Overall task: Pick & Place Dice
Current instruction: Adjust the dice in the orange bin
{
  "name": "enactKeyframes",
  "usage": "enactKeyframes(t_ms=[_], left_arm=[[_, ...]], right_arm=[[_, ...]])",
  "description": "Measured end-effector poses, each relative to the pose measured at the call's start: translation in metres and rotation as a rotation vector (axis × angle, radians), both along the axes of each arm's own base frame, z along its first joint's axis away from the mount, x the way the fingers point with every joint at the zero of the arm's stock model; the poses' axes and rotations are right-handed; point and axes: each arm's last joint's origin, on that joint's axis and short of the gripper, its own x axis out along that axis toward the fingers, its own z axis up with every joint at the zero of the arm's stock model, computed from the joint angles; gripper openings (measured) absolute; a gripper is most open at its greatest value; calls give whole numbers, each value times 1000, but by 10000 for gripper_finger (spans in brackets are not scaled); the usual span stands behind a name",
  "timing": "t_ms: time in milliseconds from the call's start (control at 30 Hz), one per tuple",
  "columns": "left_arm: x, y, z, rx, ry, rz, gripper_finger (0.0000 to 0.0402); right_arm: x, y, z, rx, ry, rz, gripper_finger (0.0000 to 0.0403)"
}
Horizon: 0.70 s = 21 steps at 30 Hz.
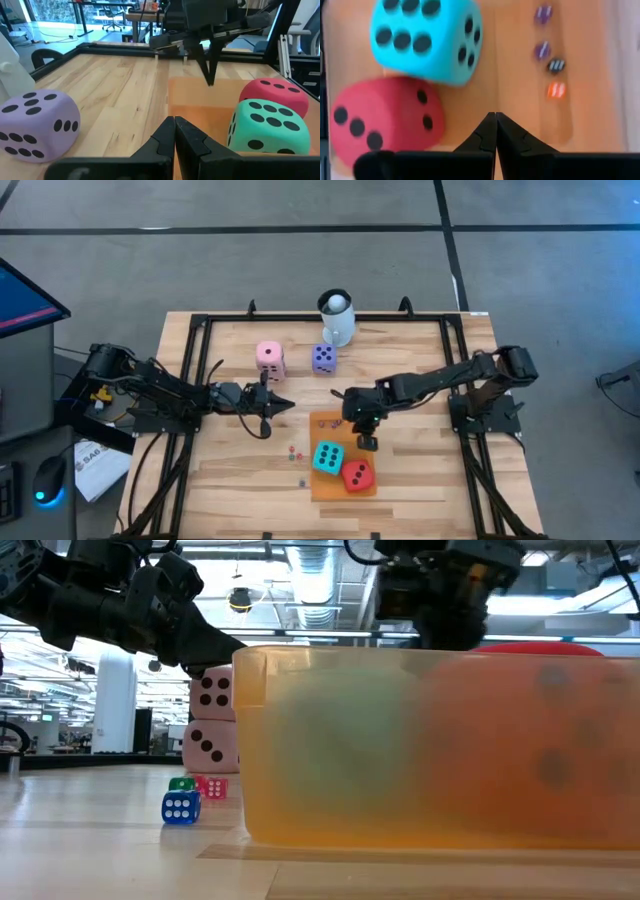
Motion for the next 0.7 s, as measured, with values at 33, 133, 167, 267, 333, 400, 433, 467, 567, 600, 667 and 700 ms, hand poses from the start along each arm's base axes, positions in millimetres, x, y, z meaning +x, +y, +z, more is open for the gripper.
enactKeyframes(t_ms=[33,133,167,267,333,400,433,467,567,600,667,700], left_arm=[[0,0,0,0,0,0,0],[0,0,0,0,0,0,0],[0,0,0,0,0,0,0],[0,0,0,0,0,0,0],[0,0,0,0,0,0,0],[0,0,0,0,0,0,0],[0,0,0,0,0,0,0],[0,0,0,0,0,0,0],[0,0,0,0,0,1,0],[0,0,0,0,0,0,0],[0,0,0,0,0,1,0],[0,0,0,0,0,1,0]], right_arm=[[-2,1,-2,2,25,-2,0],[-5,8,-7,25,78,26,0],[-4,10,-9,43,84,39,0],[-5,15,-10,95,98,76,0],[-5,17,-9,121,99,90,0],[-5,17,-9,137,103,98,0],[-5,17,-9,140,102,100,0],[-5,18,-9,141,101,102,0],[-4,20,-8,144,79,111,0],[-3,21,-8,146,66,117,0],[-2,24,-7,150,47,128,0],[-1,26,-7,152,37,133,0]])
